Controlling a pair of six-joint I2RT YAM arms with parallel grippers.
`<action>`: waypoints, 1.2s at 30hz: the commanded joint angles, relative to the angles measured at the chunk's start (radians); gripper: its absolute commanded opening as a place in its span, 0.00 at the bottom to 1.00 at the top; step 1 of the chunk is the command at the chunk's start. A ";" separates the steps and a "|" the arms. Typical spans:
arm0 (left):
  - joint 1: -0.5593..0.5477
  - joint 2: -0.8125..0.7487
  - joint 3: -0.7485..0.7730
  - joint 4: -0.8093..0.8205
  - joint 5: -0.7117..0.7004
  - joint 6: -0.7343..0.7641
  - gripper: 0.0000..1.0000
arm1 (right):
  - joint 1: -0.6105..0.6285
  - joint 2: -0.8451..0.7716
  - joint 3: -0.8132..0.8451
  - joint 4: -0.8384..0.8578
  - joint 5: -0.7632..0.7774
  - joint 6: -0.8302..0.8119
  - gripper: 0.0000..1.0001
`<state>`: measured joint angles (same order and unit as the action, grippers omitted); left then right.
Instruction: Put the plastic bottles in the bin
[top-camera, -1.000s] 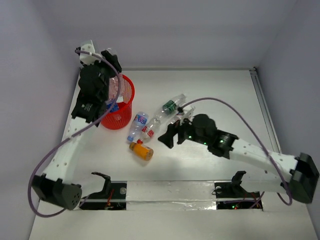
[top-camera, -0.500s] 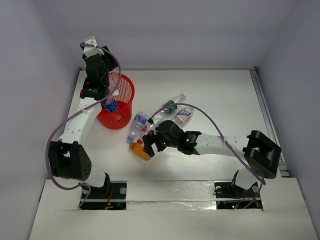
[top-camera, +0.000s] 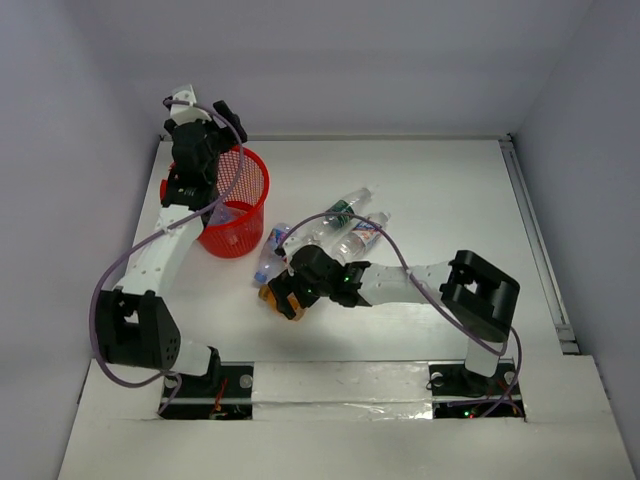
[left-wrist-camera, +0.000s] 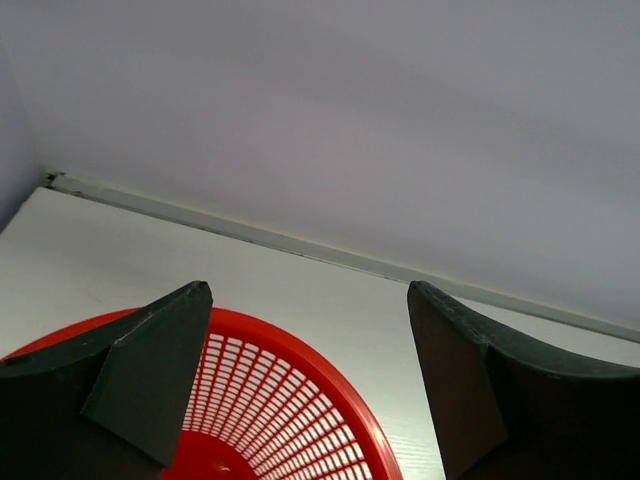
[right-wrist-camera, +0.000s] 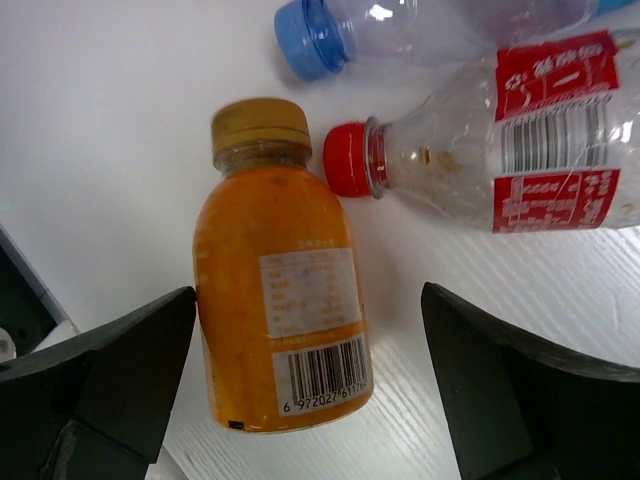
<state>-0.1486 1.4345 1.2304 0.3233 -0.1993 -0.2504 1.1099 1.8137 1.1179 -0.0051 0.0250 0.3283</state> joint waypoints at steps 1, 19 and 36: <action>0.004 -0.109 -0.022 0.048 0.109 -0.078 0.76 | 0.019 0.012 0.045 -0.032 -0.016 -0.003 0.98; -0.016 -0.597 -0.295 -0.150 0.319 -0.159 0.71 | 0.070 -0.229 -0.014 -0.075 0.000 0.064 0.50; -0.016 -0.951 -0.341 -0.378 0.333 -0.105 0.67 | -0.090 -0.053 0.672 -0.161 0.208 -0.097 0.47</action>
<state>-0.1623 0.5312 0.8791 -0.0280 0.1093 -0.3752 1.0557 1.6356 1.6814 -0.1860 0.2146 0.2684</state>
